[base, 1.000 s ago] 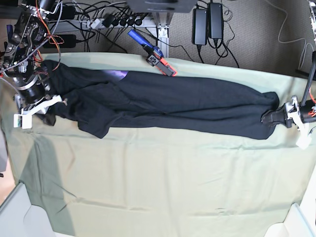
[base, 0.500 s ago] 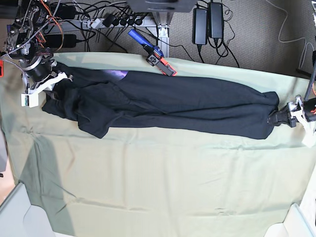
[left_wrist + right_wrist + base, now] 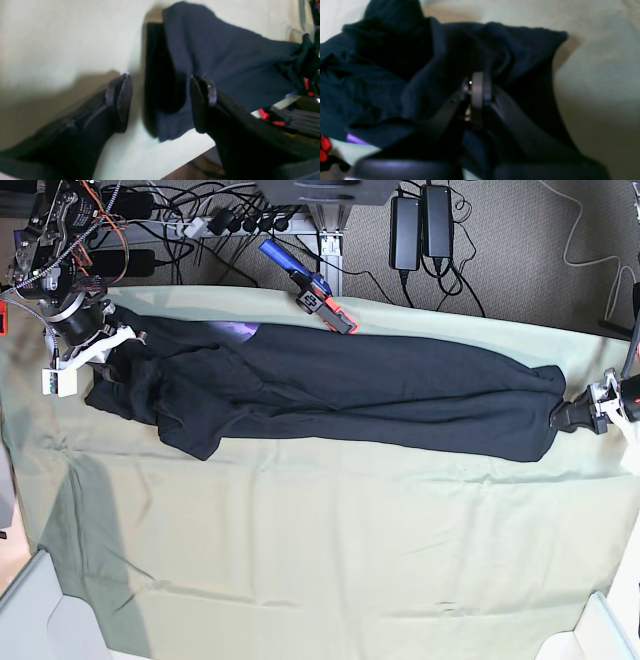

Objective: Fold the T-shirt properly

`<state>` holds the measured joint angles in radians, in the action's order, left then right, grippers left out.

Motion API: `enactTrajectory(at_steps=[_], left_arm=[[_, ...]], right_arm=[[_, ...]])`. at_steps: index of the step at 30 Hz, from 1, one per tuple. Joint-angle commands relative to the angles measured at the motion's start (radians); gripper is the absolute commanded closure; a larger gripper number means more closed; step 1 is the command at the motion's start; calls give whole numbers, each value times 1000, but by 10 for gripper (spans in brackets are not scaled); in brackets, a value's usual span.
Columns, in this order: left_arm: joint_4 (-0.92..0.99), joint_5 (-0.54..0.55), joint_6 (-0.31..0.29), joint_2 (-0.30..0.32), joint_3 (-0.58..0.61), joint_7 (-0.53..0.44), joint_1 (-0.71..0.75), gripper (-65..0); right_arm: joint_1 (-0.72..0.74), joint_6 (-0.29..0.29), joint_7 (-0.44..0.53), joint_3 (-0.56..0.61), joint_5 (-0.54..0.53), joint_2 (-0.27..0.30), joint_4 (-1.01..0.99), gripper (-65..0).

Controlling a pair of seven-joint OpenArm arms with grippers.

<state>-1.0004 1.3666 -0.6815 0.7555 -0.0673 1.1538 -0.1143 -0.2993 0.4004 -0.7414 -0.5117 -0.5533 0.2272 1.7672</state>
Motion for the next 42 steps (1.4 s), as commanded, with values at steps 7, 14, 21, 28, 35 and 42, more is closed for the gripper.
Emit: enactTrajectory(at_steps=[7, 14, 21, 28, 35, 42], left_arm=[[-13, 25, -17, -14, -10, -5, -18, -398], [-13, -53, -17, -45, -10, -29, -4, -398], [-13, 10, -17, -66, -10, -22, 24, -397], [-13, 92, -17, -85, -10, 43, 23, -397], [-13, 92, -17, -107, -10, 8, 23, -260], [-13, 28, -17, -107, -10, -143, 23, 0]], right_arm=[[5, 70, 22, -5, -15, 13, 17, 0], [5, 70, 12, -5, -16, 13, 17, 0], [5, 70, 12, -5, -34, 7, 17, 0], [8, 70, 12, -5, -39, 8, 17, 0], [8, 70, 12, -5, -39, 8, 17, 0], [8, 71, 11, -5, -69, 8, 18, 0]])
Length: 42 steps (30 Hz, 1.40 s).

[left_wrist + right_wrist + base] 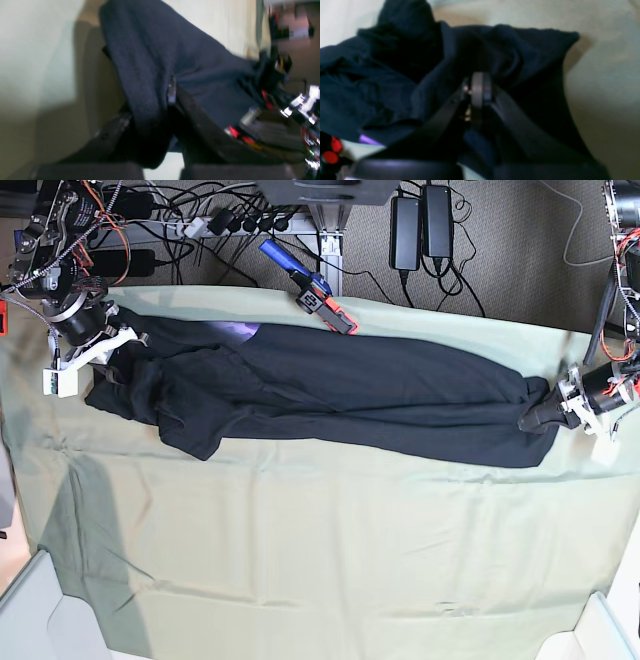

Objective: Fold the T-shirt properly

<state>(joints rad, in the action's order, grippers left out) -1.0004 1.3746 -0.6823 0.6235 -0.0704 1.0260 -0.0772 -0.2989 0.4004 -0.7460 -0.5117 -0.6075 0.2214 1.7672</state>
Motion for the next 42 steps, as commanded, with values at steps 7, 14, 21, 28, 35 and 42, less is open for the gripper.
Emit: enactTrajectory(at_steps=[7, 14, 21, 28, 35, 42], left_arm=[[-13, -113, -16, 25, -7, -89, -37, 0], [-13, -180, -16, 25, -7, -105, -100, 0], [-13, -309, -16, 26, -7, -187, -151, 0], [-13, -581, -16, 25, -7, -379, -198, 0], [-13, -765, -16, 25, -6, -431, -280, 0], [-34, -731, -16, 28, -7, -370, -310, 0]], right_arm=[[8, 70, 20, -6, -30, 13, 73, 0], [8, 70, 20, -8, -29, 13, 159, 0], [10, 69, 20, -8, -29, 13, 187, 0], [10, 69, 20, -8, -28, 13, 187, 0], [10, 69, 20, -8, -28, 13, 187, 0], [10, 70, 20, -8, -28, 2, 187, 0]])
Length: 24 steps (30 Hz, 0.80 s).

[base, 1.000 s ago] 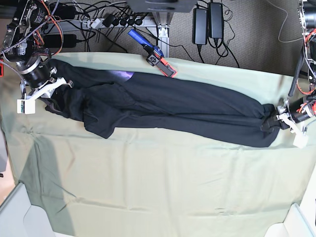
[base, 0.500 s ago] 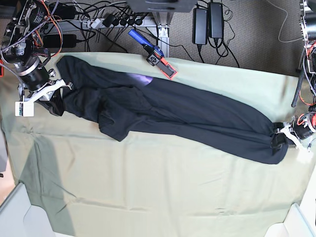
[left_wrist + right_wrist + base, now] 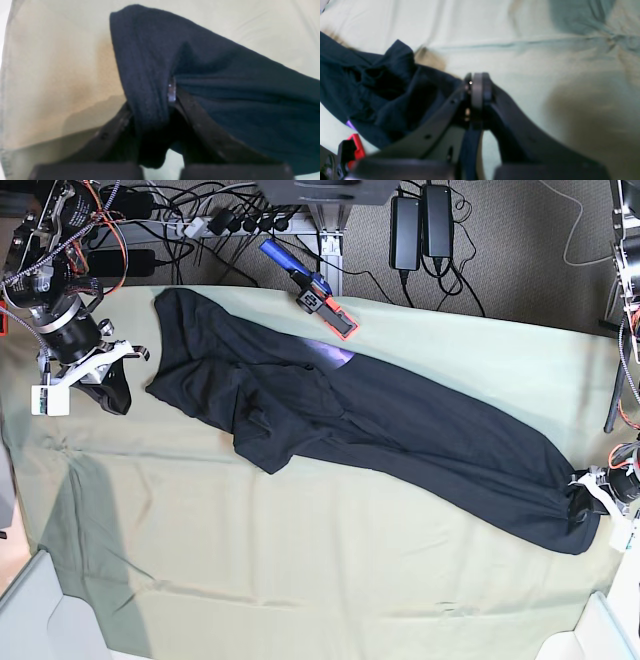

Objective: Fold the T-shirt properly
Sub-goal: 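Lift the strip end with the left gripper and fold it toward the right gripper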

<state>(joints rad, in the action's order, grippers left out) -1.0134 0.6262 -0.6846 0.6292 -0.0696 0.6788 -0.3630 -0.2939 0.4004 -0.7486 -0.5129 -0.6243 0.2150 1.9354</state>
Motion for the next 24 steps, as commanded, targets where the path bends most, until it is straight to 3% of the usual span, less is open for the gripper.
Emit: enactTrajectory(at_steps=[1, 4, 7, 13, 18, 24], left_arm=[[-40, 54, -14, 21, -8, 8, -14, 0], [-158, 202, -14, 6, -7, 135, 36, 0], [-323, 237, -14, -37, -7, 209, 93, 0], [-540, 226, -14, -111, 16, 218, 204, 0], [-580, 213, -14, -117, 202, 253, 233, 0], [-590, 76, -14, -177, 379, 230, 230, 0]], right_arm=[[5, 70, 23, -7, -11, 3, 18, 0], [5, 70, 25, -7, -11, -11, 18, 0], [6, 70, 42, -6, -12, -17, 18, 0], [19, 71, 40, -6, -11, -19, 18, 0], [22, 71, 47, -6, 6, -19, 18, 0], [26, 71, 48, -6, 6, -19, 18, 0]])
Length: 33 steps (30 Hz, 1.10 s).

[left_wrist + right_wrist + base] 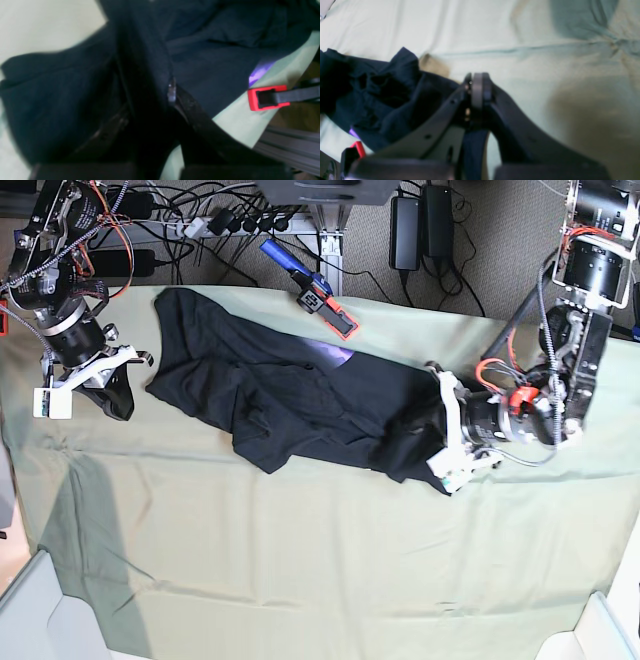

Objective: Fold the T-shirt properly
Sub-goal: 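Lift the strip end with the left gripper and fold it toward the right gripper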

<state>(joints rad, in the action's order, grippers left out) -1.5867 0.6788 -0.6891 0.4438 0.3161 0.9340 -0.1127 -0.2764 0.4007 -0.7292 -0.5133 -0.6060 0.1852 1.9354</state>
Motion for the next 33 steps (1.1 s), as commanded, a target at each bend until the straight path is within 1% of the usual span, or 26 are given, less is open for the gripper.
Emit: enactTrajectory(at_steps=[1, 3, 8, 9, 12, 13, 14, 17, 21, 27, 31, 33], left_arm=[[-16, 11, -9, -5, -2, -26, -23, 0], [-16, -5, -9, -26, 0, -25, -23, 0], [-16, -10, -9, -50, 0, -25, -32, 0], [-16, -10, -9, -51, 0, -28, -36, -22], [-16, -10, -9, -50, 0, -41, -40, -255], [-16, -6, -9, -51, 0, -43, -39, -305], [-16, 0, -9, -53, 0, -43, -39, -320], [-18, 14, -9, -64, 0, -43, -40, -319], [-42, 75, -9, -78, 0, -36, -39, -319], [-141, 174, -9, -81, 0, 4, -39, -318], [-163, 169, -9, -80, -2, 6, -40, -318], [-163, 132, -9, -80, -2, 6, -39, -318]], right_arm=[[12, 70, 29, -6, -11, 10, 18, 0], [18, 70, 28, -6, -7, 2, 18, 0], [19, 70, 29, -6, -4, -6, 18, 0], [19, 70, 29, -6, -4, -6, 18, 0], [21, 70, 29, -6, -4, -6, 18, 0], [21, 70, 29, -6, -4, -6, 18, 0], [21, 70, 29, -6, -4, -6, 18, 0], [21, 70, 29, -6, -4, -6, 18, 0], [21, 70, 30, -6, -4, -6, 17, 0], [21, 70, 30, -6, -4, -6, 14, 0], [21, 70, 30, -6, -4, -6, 14, 0], [21, 70, 30, -6, -4, -6, 14, 0]])
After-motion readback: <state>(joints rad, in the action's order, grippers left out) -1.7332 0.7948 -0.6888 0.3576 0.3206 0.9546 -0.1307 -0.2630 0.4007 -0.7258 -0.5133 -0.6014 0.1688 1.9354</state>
